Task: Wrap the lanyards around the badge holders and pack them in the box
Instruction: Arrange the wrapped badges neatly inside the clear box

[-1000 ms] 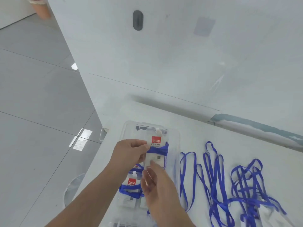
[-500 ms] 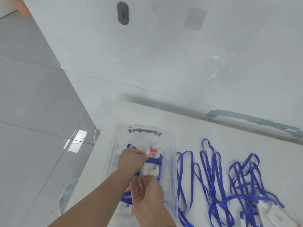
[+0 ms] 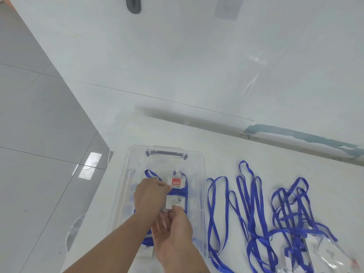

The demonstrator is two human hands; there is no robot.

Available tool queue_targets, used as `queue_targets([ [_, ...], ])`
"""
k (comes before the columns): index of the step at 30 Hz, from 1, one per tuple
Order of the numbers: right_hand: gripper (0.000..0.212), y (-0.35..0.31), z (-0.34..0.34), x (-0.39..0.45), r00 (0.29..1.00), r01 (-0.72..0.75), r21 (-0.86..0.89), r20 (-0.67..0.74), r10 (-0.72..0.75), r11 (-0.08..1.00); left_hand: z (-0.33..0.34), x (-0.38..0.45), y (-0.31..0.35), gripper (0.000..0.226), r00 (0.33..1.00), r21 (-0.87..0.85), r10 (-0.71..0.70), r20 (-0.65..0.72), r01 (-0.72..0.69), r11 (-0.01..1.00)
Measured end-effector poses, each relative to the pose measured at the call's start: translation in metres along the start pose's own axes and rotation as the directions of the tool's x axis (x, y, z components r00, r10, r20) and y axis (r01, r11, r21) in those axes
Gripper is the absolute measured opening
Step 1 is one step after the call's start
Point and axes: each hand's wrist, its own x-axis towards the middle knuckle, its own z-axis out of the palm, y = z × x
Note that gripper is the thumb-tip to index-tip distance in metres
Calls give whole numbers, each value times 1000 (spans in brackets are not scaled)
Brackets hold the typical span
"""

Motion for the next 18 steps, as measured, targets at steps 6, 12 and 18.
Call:
queue_targets([
  [6,27,-3,-6,-13,1000,12,18,24,-12,1000,0,-7,0,16,993,10,70,-98,-70,998],
  [12,21,-11,-13,-37,998,-18,-45,63,21,999,-9,-14,4,12,986,-96,99,-133,-112,989],
  [18,18,-31,-17,-67,988,121,-104,110,-109,987,-33,-43,22,3,951,-247,186,-248,-248,937],
])
